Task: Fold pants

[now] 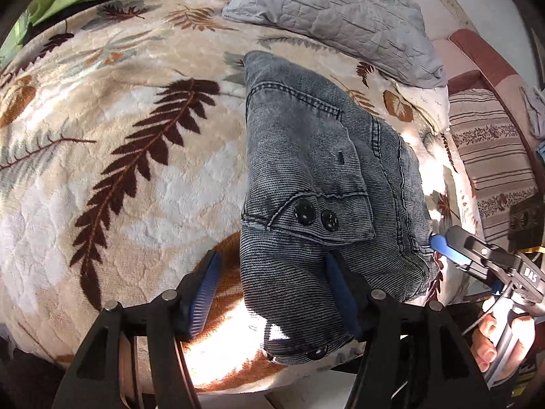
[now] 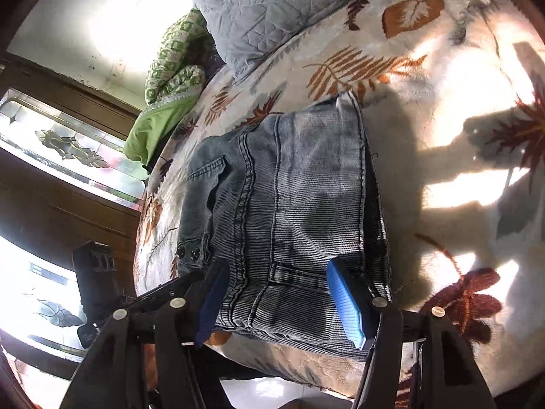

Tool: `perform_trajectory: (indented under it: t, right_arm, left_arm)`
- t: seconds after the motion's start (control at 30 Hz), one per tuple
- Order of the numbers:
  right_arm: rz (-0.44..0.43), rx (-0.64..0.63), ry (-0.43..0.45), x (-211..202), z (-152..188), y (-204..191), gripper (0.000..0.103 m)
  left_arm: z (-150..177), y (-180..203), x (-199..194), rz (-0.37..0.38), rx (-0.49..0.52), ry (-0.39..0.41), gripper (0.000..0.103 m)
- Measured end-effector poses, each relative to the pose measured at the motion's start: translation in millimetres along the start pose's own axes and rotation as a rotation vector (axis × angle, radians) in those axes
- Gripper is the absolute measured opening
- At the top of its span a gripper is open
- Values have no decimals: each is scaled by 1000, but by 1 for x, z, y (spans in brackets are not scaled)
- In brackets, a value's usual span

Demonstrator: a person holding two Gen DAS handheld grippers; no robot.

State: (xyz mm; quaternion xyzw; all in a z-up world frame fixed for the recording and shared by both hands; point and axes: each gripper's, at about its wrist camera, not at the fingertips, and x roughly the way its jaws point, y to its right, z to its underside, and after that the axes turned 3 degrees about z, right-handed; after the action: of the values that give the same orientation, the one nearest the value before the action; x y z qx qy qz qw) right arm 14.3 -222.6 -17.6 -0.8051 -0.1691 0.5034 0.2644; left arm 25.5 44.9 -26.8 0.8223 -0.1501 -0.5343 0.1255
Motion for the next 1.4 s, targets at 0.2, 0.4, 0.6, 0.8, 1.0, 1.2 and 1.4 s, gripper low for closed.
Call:
perform_trajectory:
  t: [0.2,0.4,0.6,0.8,1.0,1.2,1.4]
  right_arm:
    - [96,-100,-35,6,23,-4,67]
    - [166,-191,46,-10,26,-25,67]
    - [124,-47,54,-25,7,7,67]
    - [86,40,24,-25,-8,33,68]
    - [-31,163,12,-23,-19,55,72]
    - [-64,201,-56,1,-35,62,72]
    - [-51,148,-119,32,-37,47,73]
  left_arm:
    - [13,20,-14,-105,71,81,65]
    - [18,25,-37,-209,97,170,70]
    - [14,14,-37,-233,76,158,75]
    - [15,-2,-31,-131,10,119,76]
    - [9,-56,-20,185,-302,42,79]
    - [-18,-47,-9,266,-297,20,79]
    - [-40,-29,22,246,-258,-44,79]
